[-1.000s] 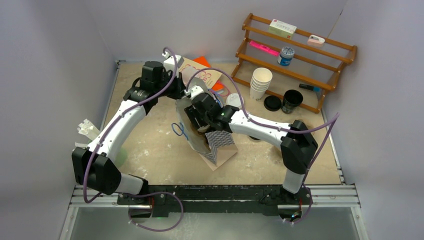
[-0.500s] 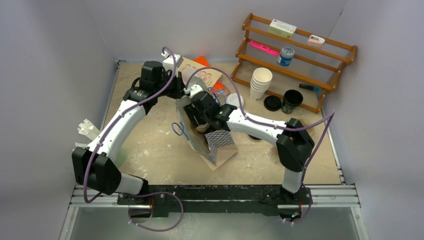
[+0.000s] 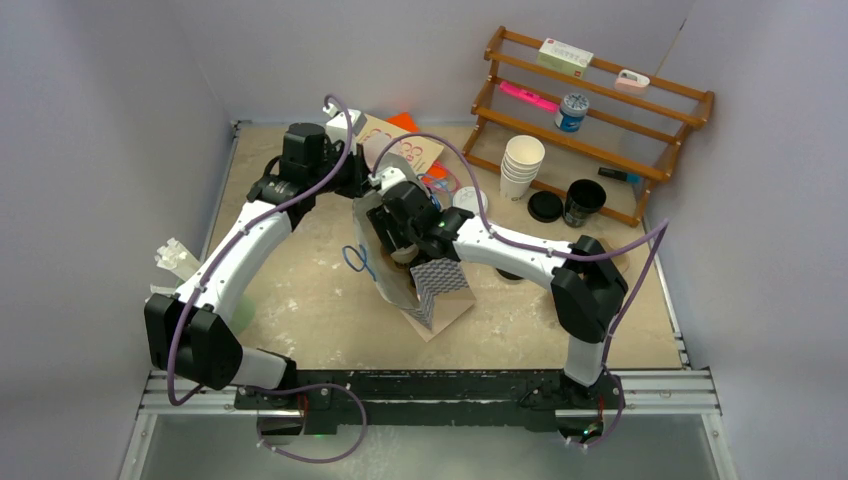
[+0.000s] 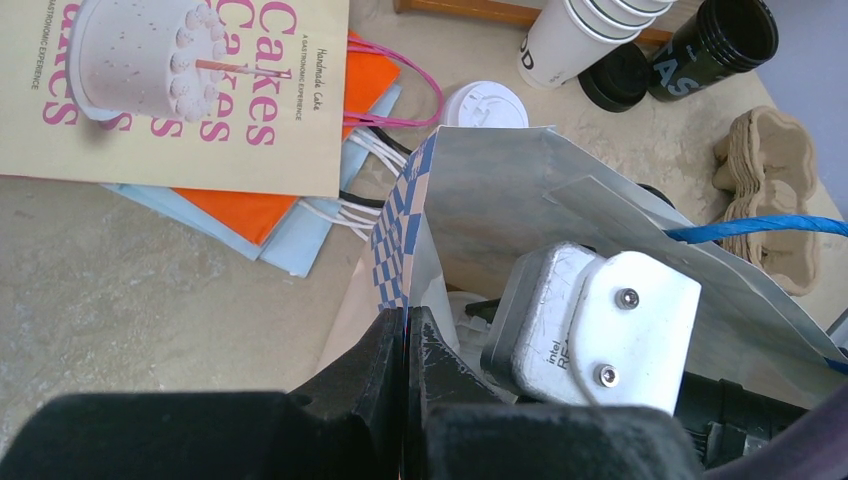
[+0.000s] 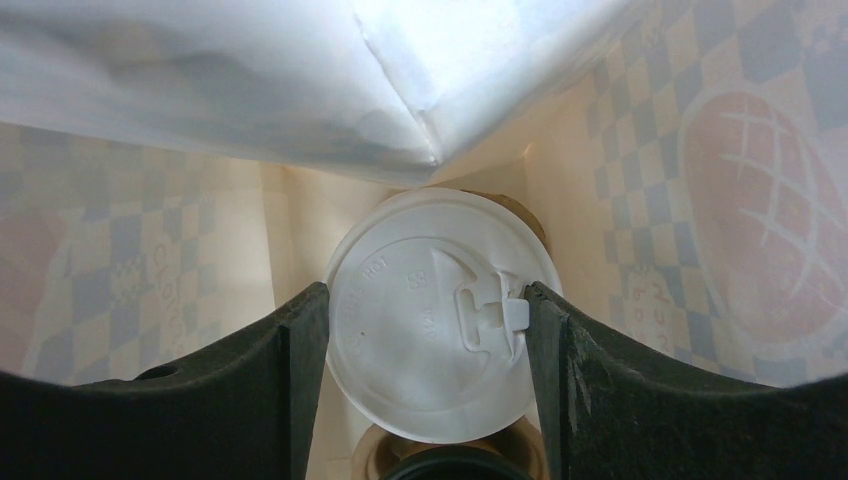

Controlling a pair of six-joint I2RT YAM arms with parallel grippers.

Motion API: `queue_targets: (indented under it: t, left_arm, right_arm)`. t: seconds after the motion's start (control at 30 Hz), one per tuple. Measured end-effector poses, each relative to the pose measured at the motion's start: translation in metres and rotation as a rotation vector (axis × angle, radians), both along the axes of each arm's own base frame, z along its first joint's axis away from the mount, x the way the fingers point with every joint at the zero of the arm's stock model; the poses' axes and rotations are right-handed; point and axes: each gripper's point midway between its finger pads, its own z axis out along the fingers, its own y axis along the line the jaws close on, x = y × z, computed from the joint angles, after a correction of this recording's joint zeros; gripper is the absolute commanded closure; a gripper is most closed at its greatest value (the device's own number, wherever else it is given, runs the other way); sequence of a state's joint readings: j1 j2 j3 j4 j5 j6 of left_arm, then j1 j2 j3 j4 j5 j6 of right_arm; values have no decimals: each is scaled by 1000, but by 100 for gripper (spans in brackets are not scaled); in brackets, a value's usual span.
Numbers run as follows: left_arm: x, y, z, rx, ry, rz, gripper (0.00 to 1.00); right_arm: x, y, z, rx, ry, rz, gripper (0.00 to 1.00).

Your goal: Pack the takeout coffee

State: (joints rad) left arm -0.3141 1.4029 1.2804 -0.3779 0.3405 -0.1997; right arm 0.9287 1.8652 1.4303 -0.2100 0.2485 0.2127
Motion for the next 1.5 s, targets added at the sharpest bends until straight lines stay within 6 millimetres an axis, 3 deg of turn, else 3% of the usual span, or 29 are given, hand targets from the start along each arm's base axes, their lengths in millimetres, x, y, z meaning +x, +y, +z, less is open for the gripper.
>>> queue_targets:
  t: [1.17, 1.5]
  left_arm:
    - [-3, -4, 1, -27, 17, -6, 100]
    - [-3, -4, 1, -27, 17, -6, 100]
  right_arm:
    - [-15, -11, 2, 107, -136, -69, 49]
    - [-12, -10, 14, 90, -112, -88, 40]
